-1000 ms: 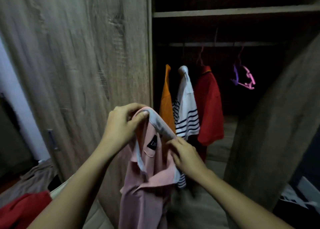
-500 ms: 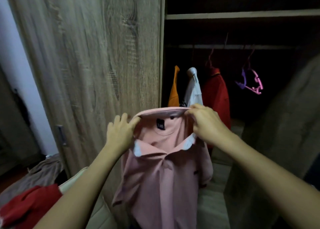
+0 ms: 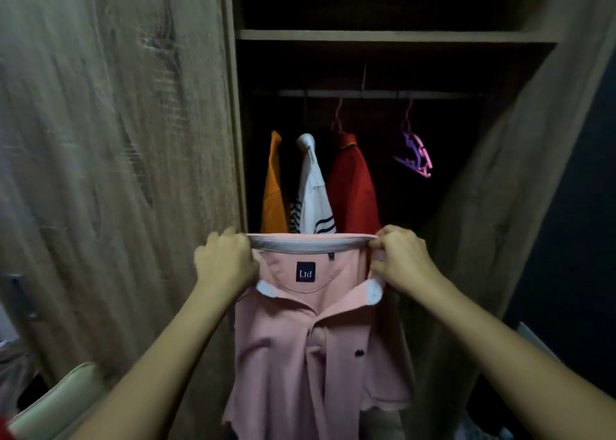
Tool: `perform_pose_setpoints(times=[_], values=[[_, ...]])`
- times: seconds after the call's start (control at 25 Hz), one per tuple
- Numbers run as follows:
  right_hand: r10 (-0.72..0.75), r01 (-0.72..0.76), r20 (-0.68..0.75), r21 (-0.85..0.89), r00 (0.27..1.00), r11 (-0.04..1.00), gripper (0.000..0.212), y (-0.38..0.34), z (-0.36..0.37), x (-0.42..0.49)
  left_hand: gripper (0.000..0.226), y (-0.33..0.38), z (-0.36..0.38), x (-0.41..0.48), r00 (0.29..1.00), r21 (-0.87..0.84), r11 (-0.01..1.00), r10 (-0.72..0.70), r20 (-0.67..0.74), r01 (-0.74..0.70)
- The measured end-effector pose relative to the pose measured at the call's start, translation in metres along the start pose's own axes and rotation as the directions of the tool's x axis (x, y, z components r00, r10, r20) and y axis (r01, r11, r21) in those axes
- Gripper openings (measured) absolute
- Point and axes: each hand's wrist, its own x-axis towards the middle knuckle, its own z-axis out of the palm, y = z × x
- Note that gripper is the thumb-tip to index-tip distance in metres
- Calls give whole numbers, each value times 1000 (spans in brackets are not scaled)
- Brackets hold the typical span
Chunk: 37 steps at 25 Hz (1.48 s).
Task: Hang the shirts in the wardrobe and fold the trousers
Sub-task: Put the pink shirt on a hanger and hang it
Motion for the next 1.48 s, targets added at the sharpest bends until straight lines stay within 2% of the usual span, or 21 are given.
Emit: perform_pose_setpoints(times=[0.08, 0.2, 0.28, 0.48, 0.56, 0.6, 0.72, 0.8, 0.88, 1.0, 1.2, 1.28, 1.36, 1.48], values=[[52, -53, 62, 26, 997, 998, 31, 14, 2, -2, 25, 14, 6, 0, 996, 19, 1000, 22, 91, -24], [115, -115, 5, 136, 993, 984, 33, 37, -11, 4, 22, 28, 2, 16, 1000, -42, 999, 19, 5, -19], [134, -126, -23, 214, 991, 969, 36, 51, -26, 12, 23, 41, -1, 27, 997, -70, 995, 68, 29, -66], [202, -192, 9, 355, 979, 915, 39, 86, -55, 21, 9, 63, -11, 46, 978, -382, 924, 101, 181, -25], [191, -180, -1, 327, 982, 928, 34, 92, -67, 30, 10, 73, -19, 61, 950, -461, 886, 182, 253, -47], [187, -175, -14, 288, 982, 942, 31, 93, -71, 36, 11, 82, -22, 68, 947, -459, 885, 213, 241, -83], [126, -120, -38, 131, 991, 984, 28, 91, -75, 54, 9, 132, -28, 86, 979, -459, 867, 203, -30, -194], [77, -75, -27, 56, 997, 996, 30, 93, -75, 61, 13, 175, -28, 98, 978, -485, 849, 188, -92, -209], [39, -39, -23, 25, 999, 999, 31, 104, -77, 67, 22, 212, -22, 118, 975, -483, 847, 206, -87, -222], [5, -5, 16, -3, 1000, 1000, 29, 127, -81, 74, 34, 254, -5, 157, 981, -524, 835, 196, -2, -168], [3, -6, -41, -73, 999, 997, 28, 169, -83, 85, 47, 320, 26, 216, 990, -738, 673, 71, 124, 44], [5, -9, -52, -82, 999, 997, 30, 181, -83, 88, 57, 340, 41, 229, 981, -787, 605, 51, 188, 120], [-2, -2, -72, -50, 997, 999, 32, 191, -80, 90, 62, 359, 57, 238, 961, -846, 494, 69, 267, 200], [32, -32, -66, 6, 997, 999, 34, 207, -75, 96, 40, 380, 81, 256, 965, -910, 354, 60, 255, 218]])
